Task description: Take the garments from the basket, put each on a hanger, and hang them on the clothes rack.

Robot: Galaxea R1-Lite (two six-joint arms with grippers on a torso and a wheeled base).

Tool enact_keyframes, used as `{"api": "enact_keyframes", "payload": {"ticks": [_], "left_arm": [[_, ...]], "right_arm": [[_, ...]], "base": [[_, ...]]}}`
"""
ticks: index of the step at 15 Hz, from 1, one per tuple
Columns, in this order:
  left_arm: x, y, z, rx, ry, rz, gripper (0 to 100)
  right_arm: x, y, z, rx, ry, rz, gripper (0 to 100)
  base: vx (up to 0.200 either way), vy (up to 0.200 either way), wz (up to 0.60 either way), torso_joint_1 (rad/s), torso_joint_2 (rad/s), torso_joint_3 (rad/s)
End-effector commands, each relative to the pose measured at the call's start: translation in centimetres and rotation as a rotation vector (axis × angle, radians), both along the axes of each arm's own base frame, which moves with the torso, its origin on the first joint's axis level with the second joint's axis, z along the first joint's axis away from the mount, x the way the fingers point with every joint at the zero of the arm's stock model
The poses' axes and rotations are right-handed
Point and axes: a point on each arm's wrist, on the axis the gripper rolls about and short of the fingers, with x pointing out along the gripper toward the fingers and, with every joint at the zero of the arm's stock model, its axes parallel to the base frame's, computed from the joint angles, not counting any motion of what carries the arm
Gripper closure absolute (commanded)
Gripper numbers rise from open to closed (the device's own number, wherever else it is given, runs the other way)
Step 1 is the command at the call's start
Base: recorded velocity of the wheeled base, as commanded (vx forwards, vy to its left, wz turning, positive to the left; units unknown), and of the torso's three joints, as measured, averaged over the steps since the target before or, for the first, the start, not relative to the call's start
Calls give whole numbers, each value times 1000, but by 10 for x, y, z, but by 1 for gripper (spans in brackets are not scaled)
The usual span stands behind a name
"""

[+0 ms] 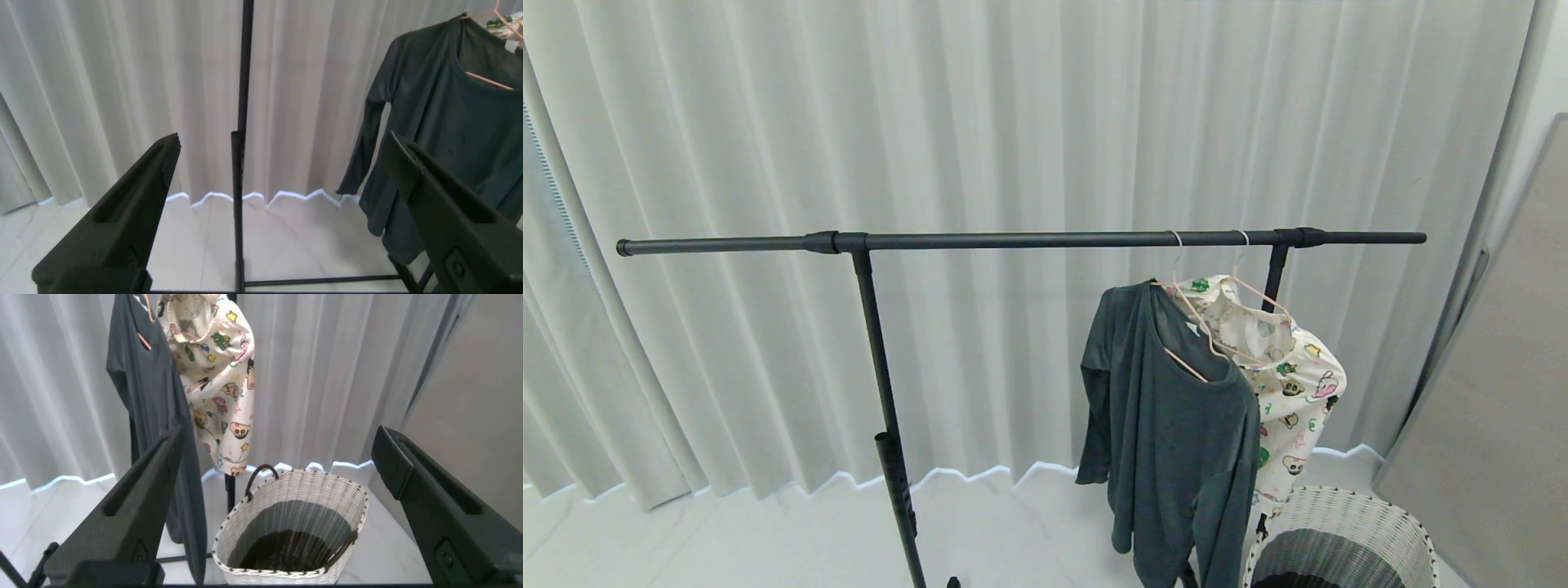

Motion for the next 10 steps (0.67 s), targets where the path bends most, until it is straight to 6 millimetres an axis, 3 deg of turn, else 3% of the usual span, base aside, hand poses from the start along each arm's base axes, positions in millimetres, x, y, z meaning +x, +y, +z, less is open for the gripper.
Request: {"api": "enact_keyframes", "payload": {"ticks": [1,10], "left_arm": [[0,0,0,0,0,0,0],[0,0,0,0,0,0,0]], "right_arm": [[0,0,0,0,-2,0,0],[0,0,0,0,-2,0,0]], "base": [[0,0,0,0,0,0],[0,0,0,0,0,0]]}}
